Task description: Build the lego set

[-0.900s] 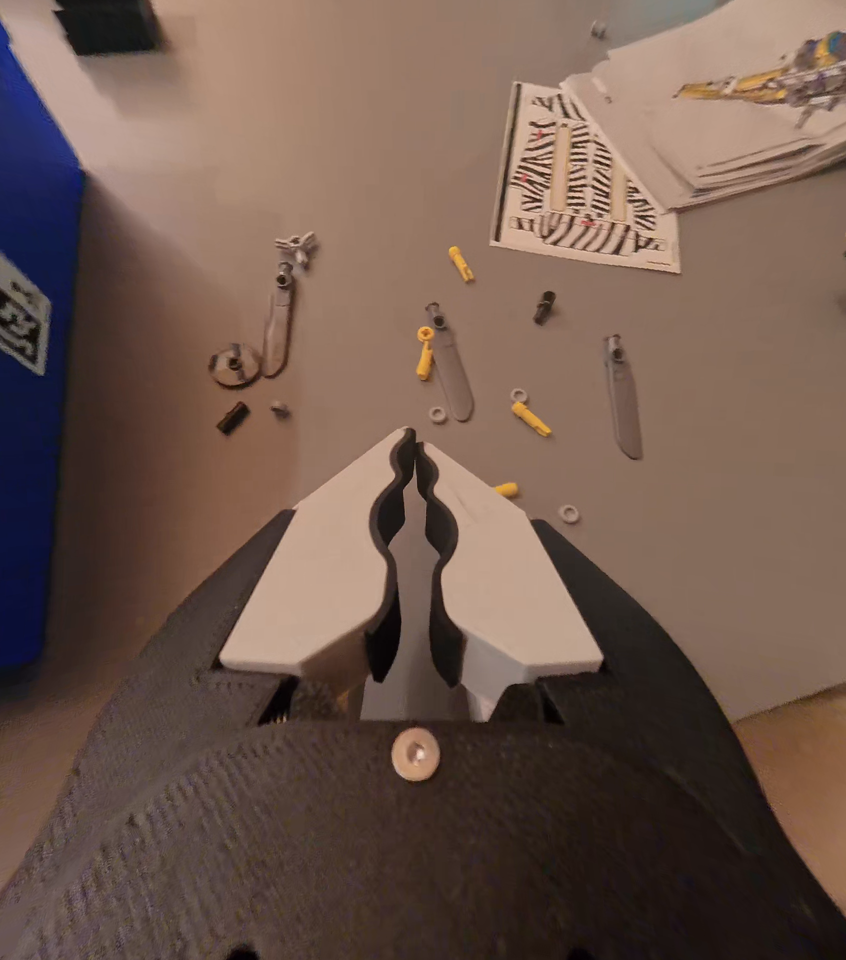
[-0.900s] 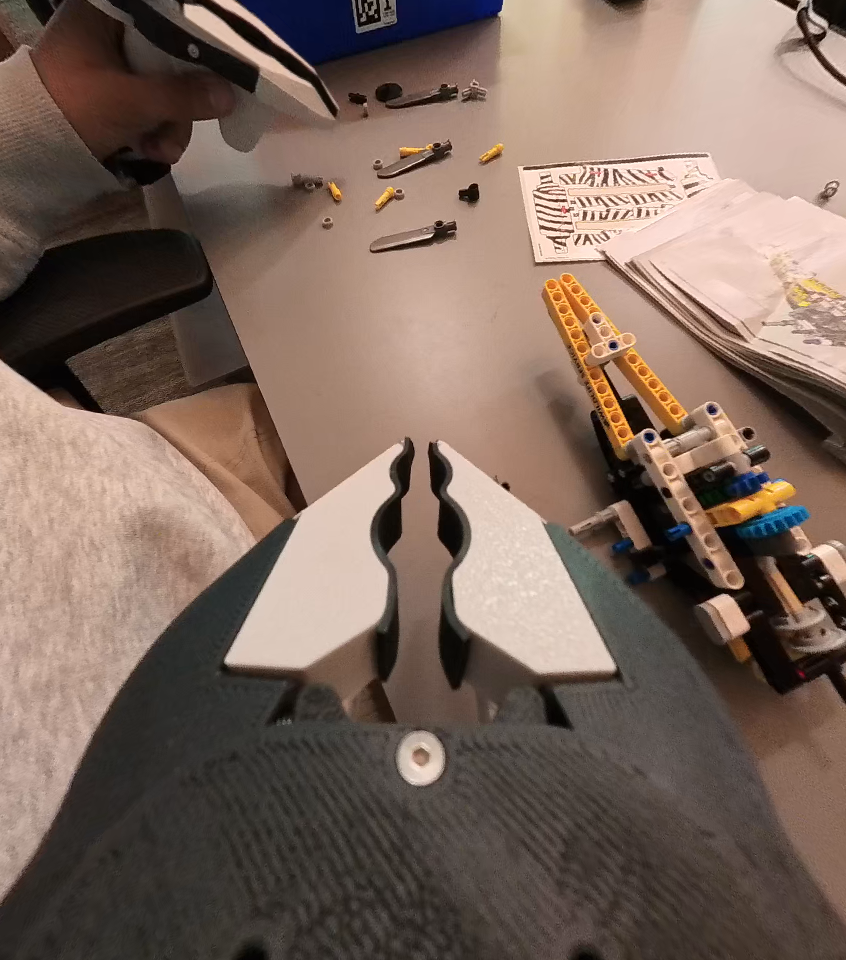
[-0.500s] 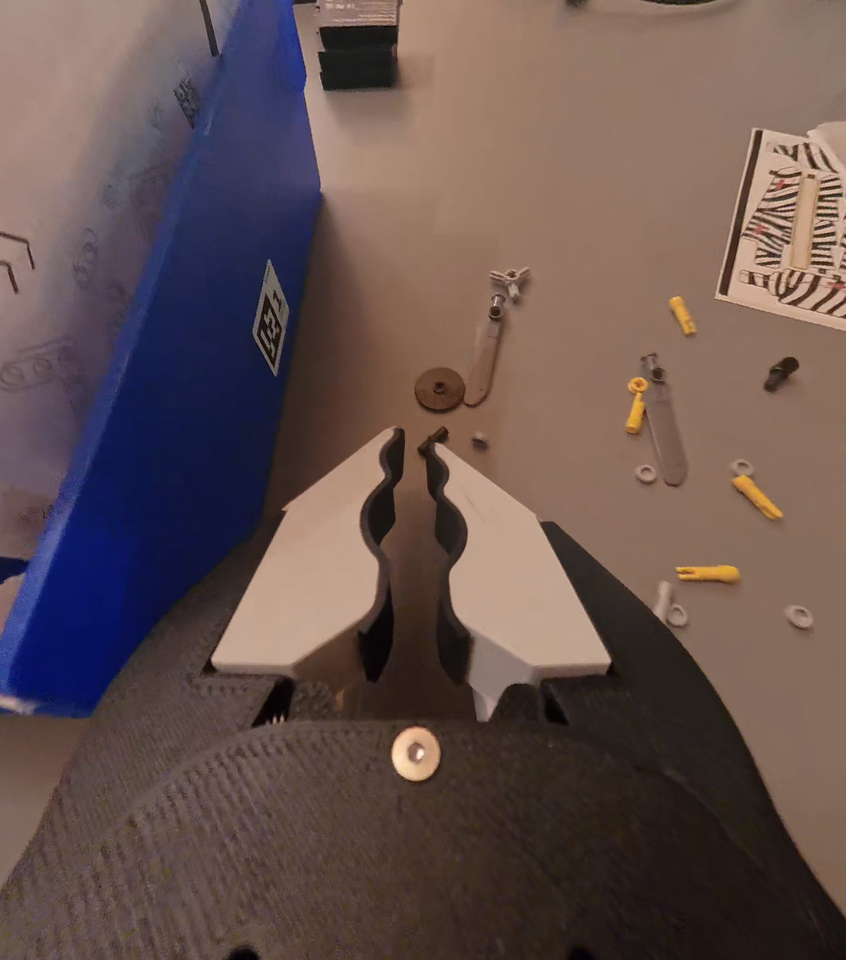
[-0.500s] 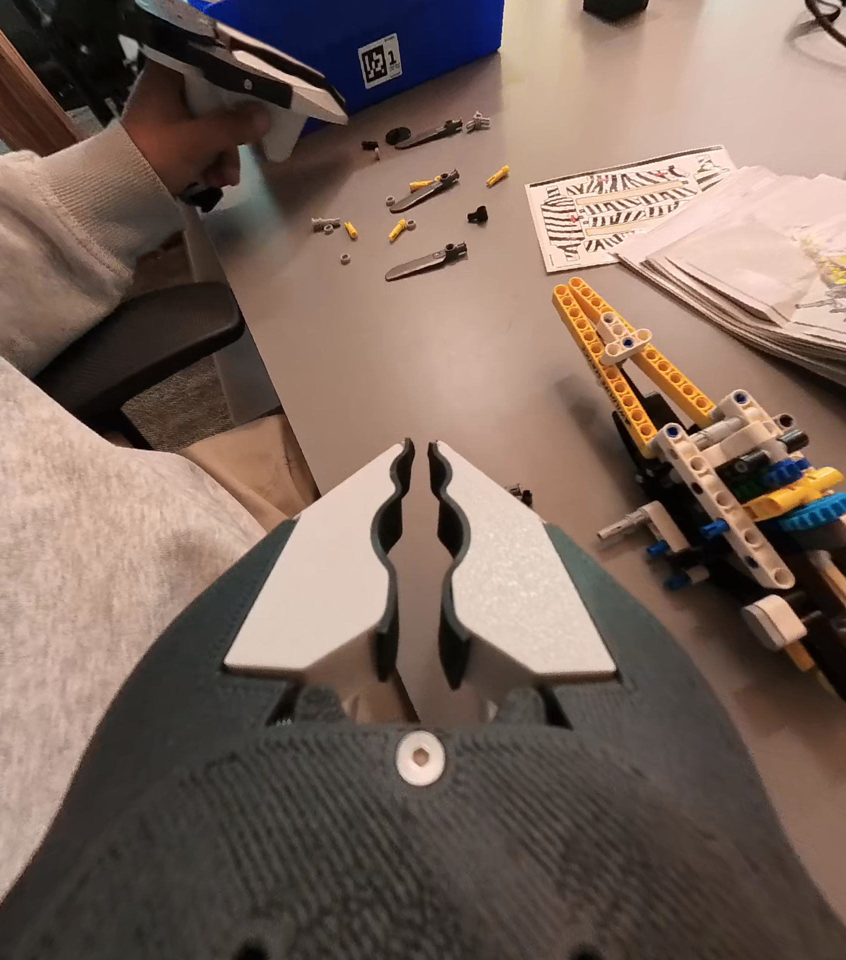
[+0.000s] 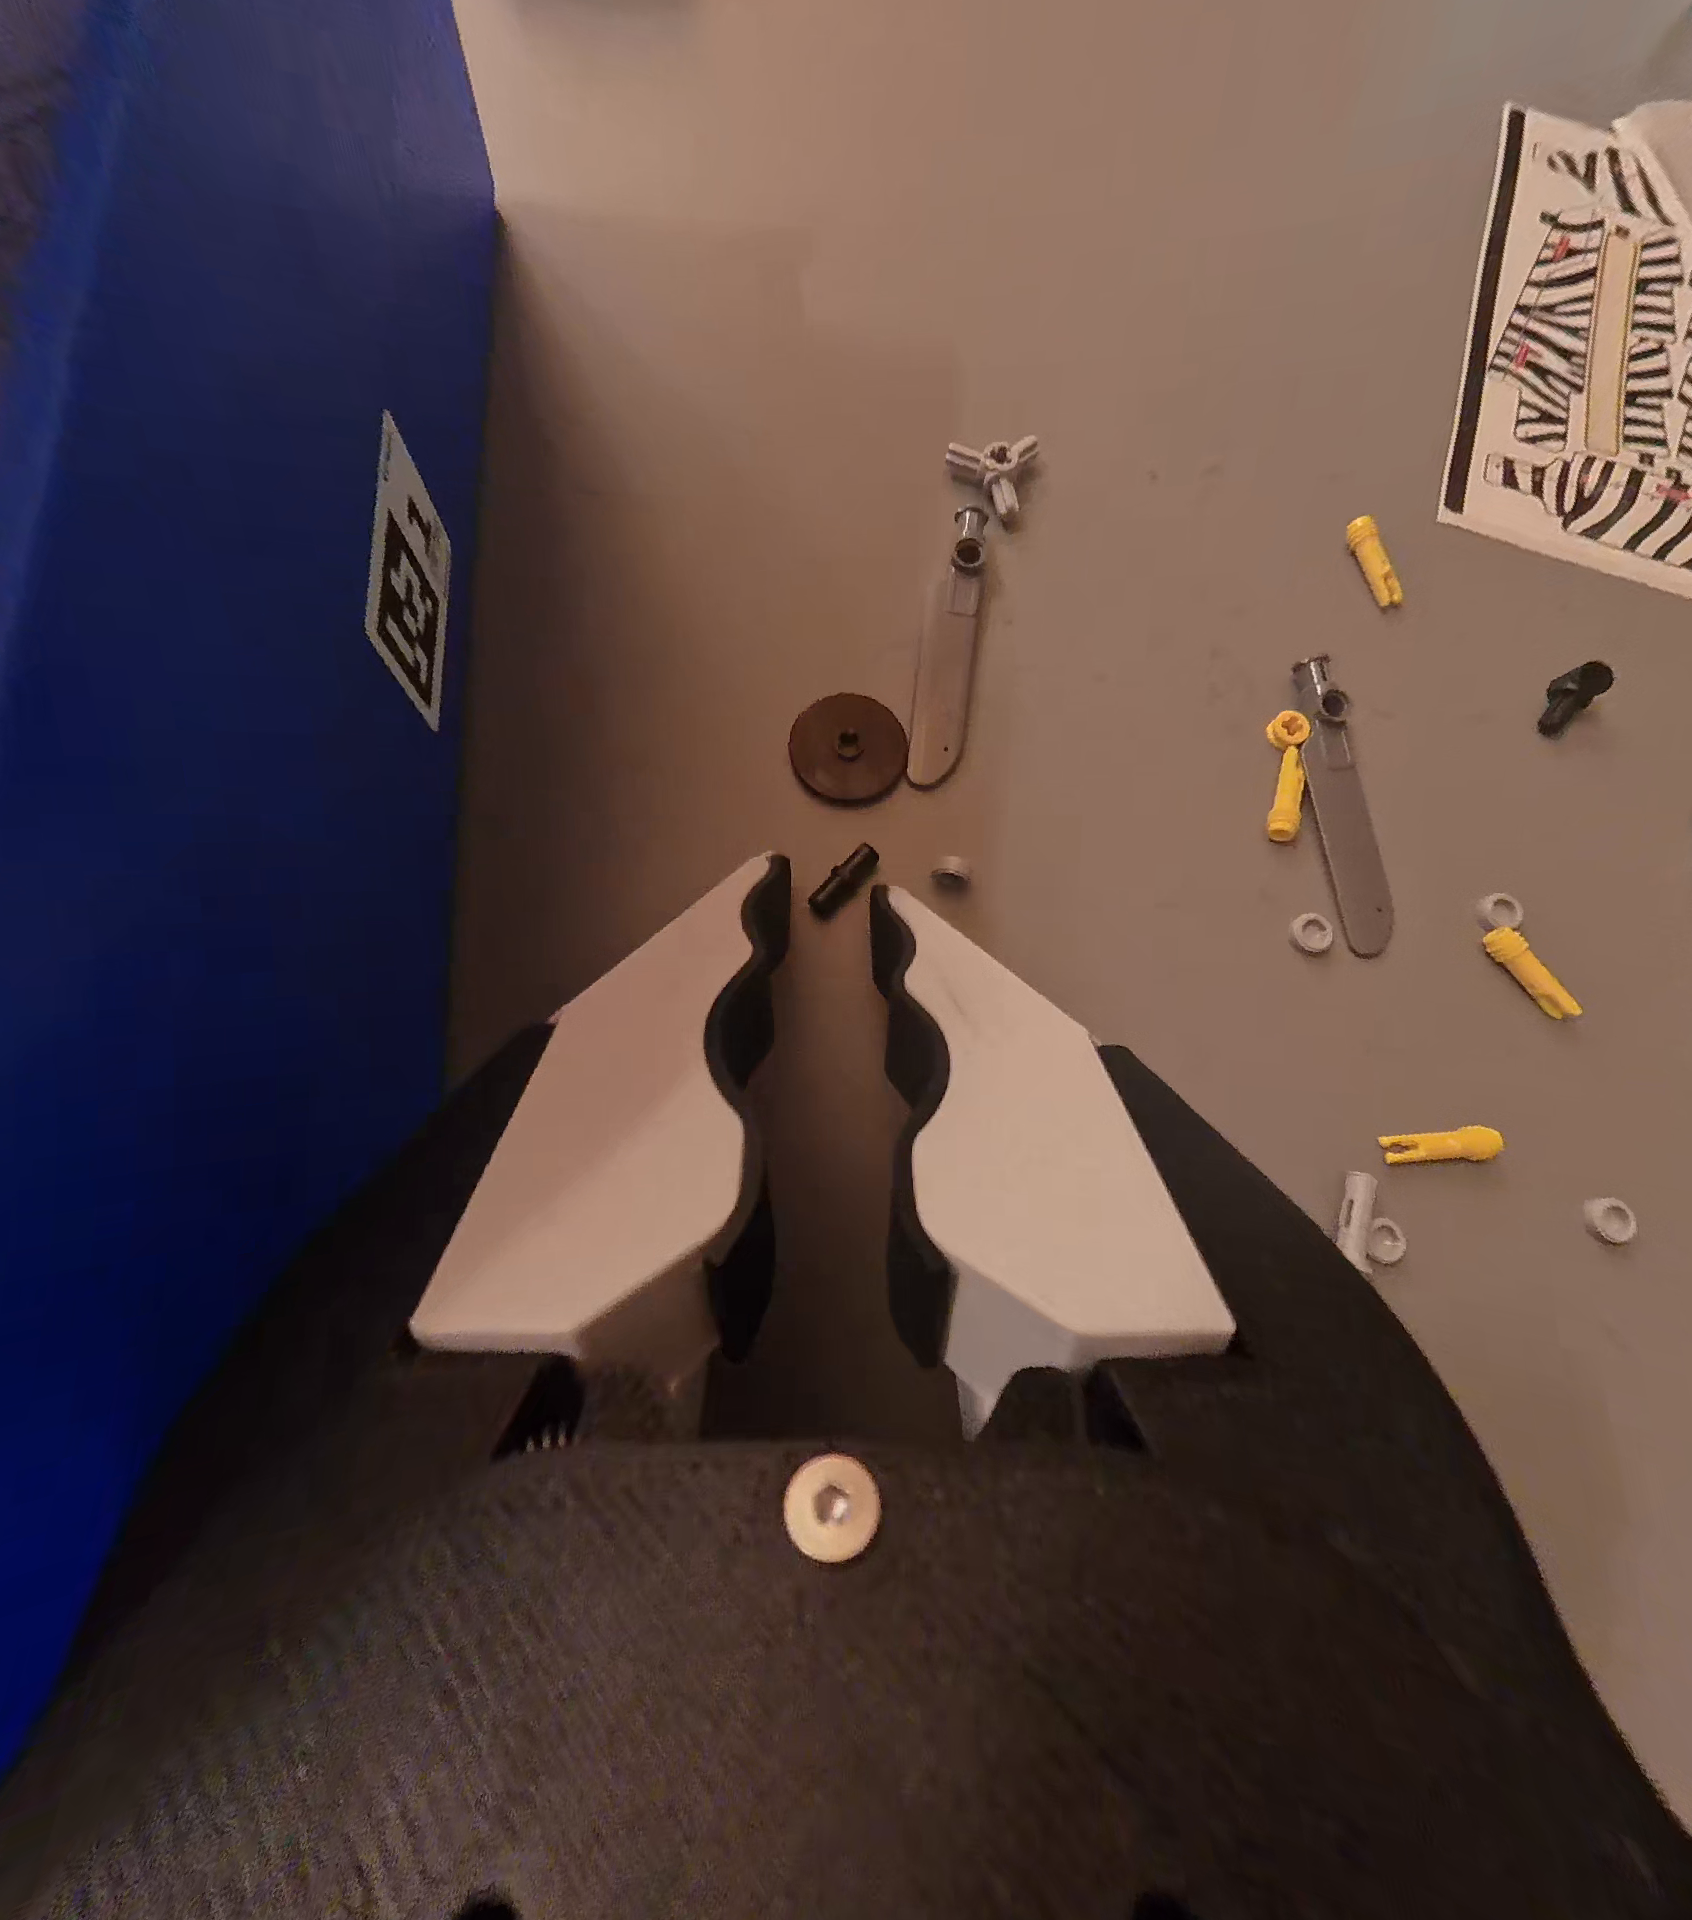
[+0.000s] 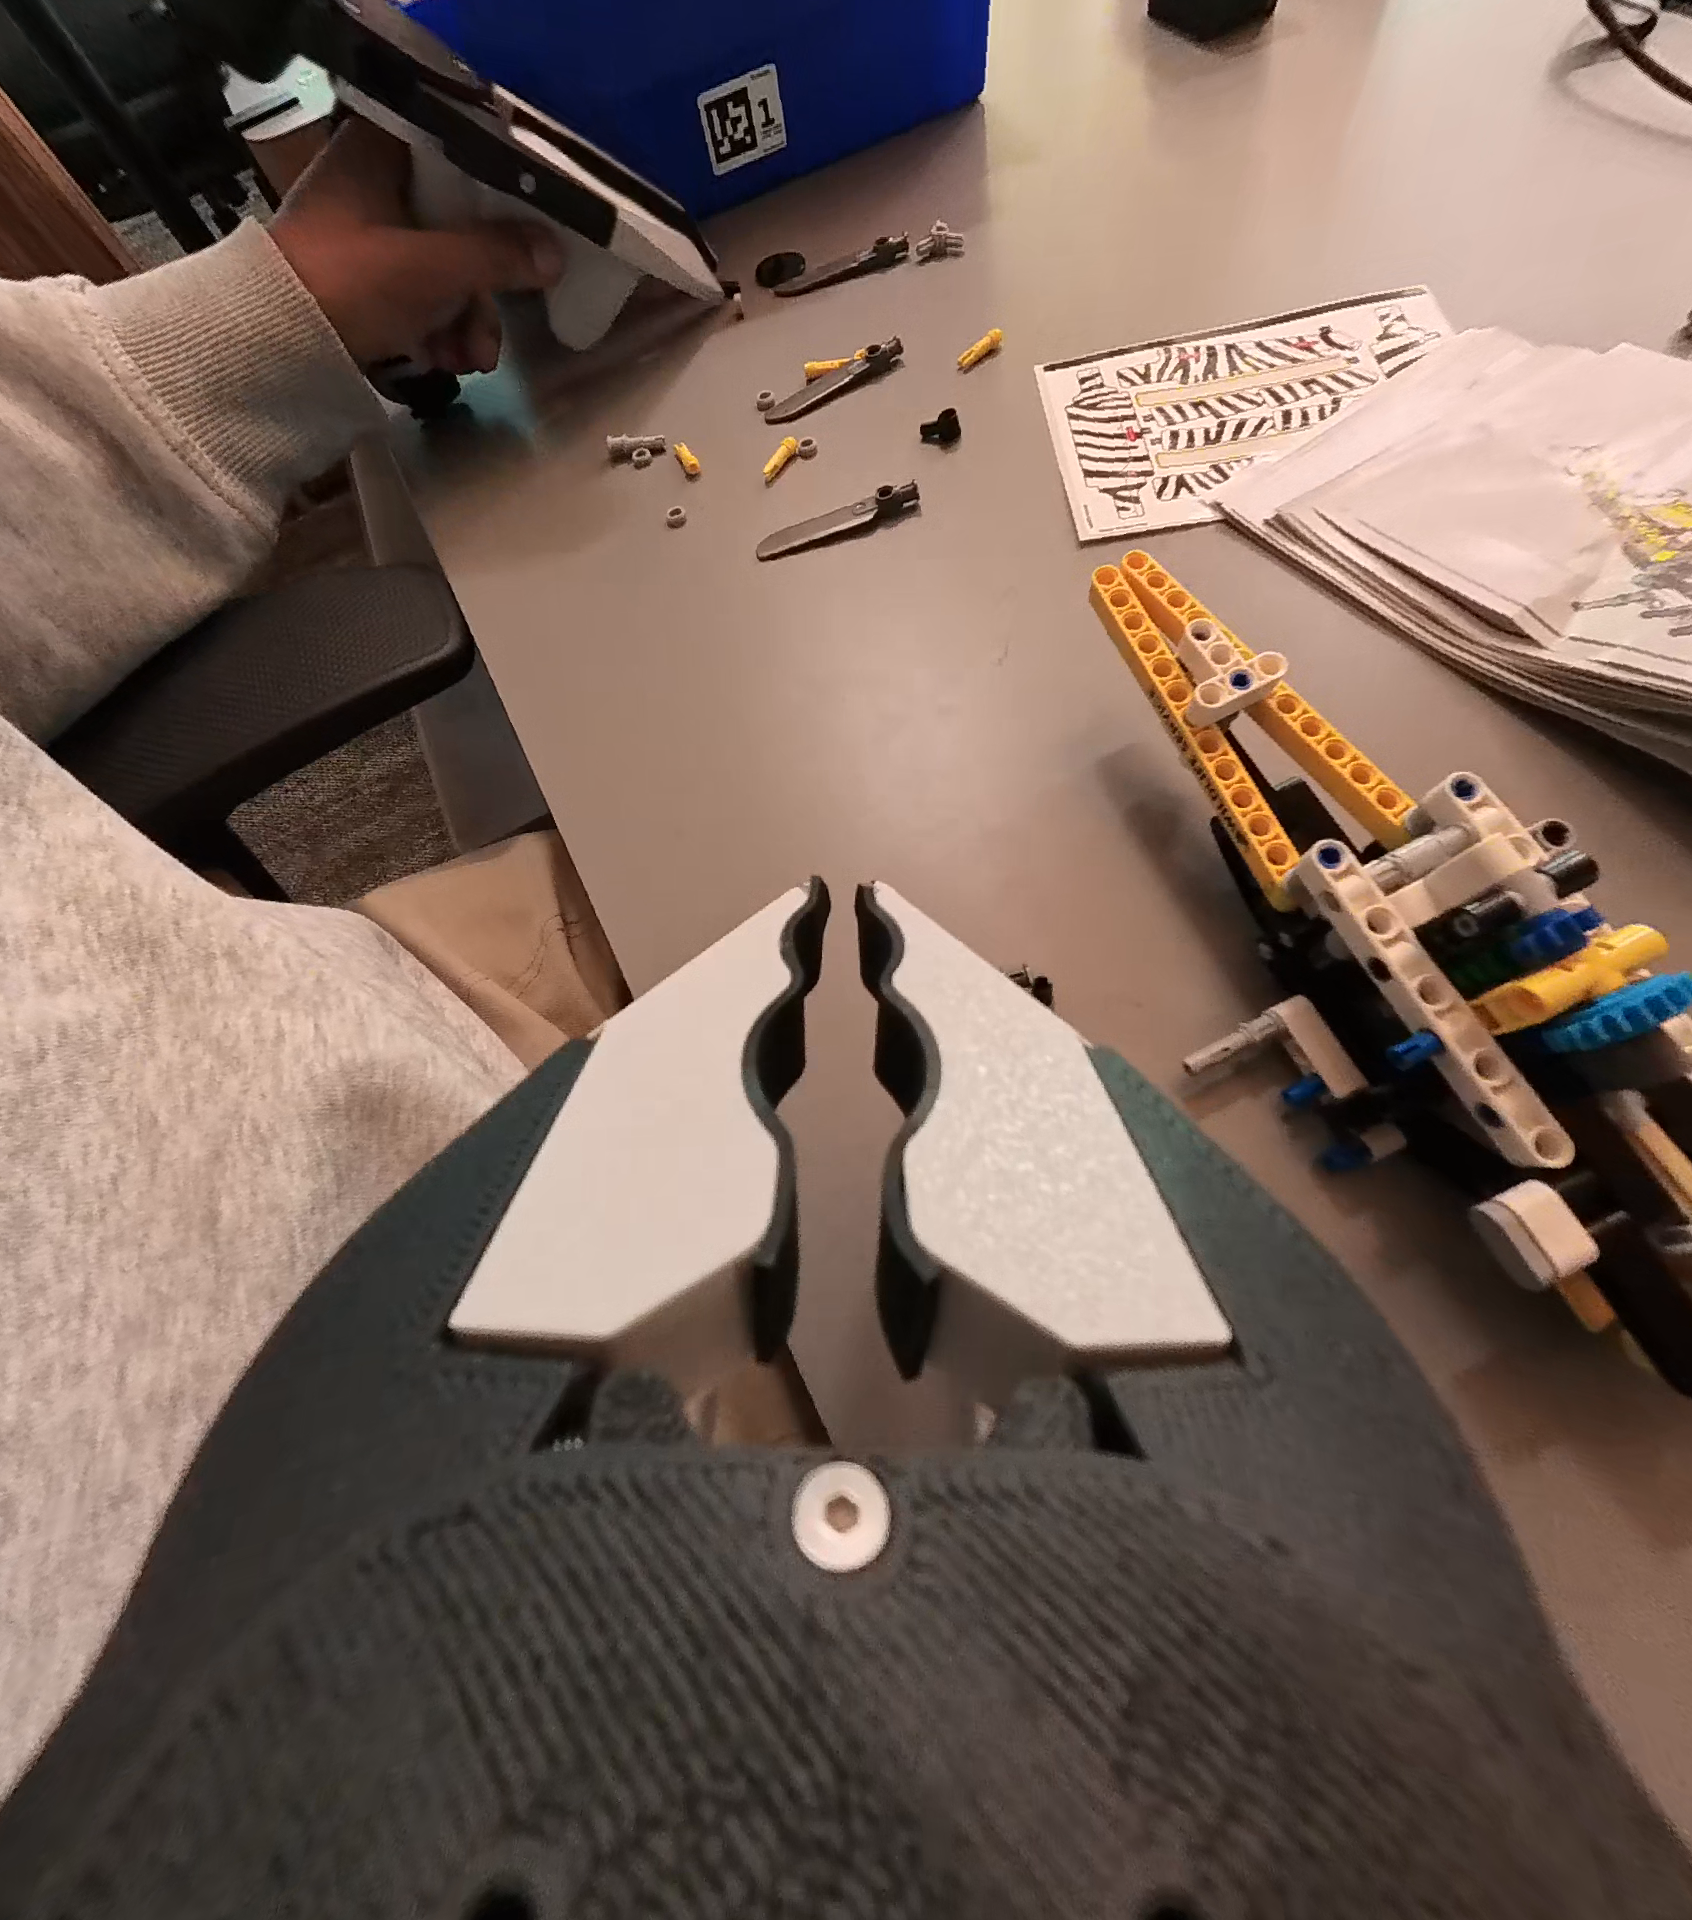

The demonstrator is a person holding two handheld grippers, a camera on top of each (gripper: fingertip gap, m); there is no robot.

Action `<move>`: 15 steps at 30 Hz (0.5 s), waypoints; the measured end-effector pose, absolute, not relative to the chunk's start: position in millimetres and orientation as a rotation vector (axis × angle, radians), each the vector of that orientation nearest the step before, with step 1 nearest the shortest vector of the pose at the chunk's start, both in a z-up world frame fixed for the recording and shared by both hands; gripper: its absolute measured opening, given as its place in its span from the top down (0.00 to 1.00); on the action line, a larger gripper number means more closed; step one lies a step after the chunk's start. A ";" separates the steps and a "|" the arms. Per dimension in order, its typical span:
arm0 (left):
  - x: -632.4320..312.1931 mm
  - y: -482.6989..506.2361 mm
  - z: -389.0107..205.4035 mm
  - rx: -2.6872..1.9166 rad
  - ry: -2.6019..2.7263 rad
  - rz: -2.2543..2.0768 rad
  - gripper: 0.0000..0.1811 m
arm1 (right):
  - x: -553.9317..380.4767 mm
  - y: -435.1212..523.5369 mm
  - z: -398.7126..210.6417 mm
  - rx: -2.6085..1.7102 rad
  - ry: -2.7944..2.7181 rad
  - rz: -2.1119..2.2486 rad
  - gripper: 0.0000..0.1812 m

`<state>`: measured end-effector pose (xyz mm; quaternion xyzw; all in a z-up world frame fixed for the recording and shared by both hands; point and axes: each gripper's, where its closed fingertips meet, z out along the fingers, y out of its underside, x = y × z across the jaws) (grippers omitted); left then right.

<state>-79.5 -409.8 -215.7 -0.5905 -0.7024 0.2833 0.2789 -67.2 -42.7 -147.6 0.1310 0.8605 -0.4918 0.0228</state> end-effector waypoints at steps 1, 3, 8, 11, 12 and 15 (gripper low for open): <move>-79.9 -408.5 -216.7 -1.595 -1.881 0.750 0.93 | -67.4 -42.9 -147.6 0.405 2.666 -1.523 0.97; -79.9 -407.5 -216.9 -1.601 -1.876 0.747 0.94 | -67.6 -42.9 -147.8 0.405 2.665 -1.524 0.97; -76.0 -404.6 -213.5 -1.581 -1.868 0.744 1.00 | -68.3 -42.5 -147.6 0.414 2.661 -1.528 0.97; -75.4 -387.7 -190.0 -1.527 -1.780 0.770 1.00 | -69.6 -42.6 -146.1 0.417 2.663 -1.536 0.97; -75.9 -374.1 -179.3 -1.520 -1.728 0.756 1.00 | -69.9 -43.1 -145.0 0.418 2.661 -1.541 0.97; -76.7 -333.2 -154.0 -1.582 -1.594 0.783 1.00 | -69.3 -48.1 -141.6 0.409 2.645 -1.556 0.97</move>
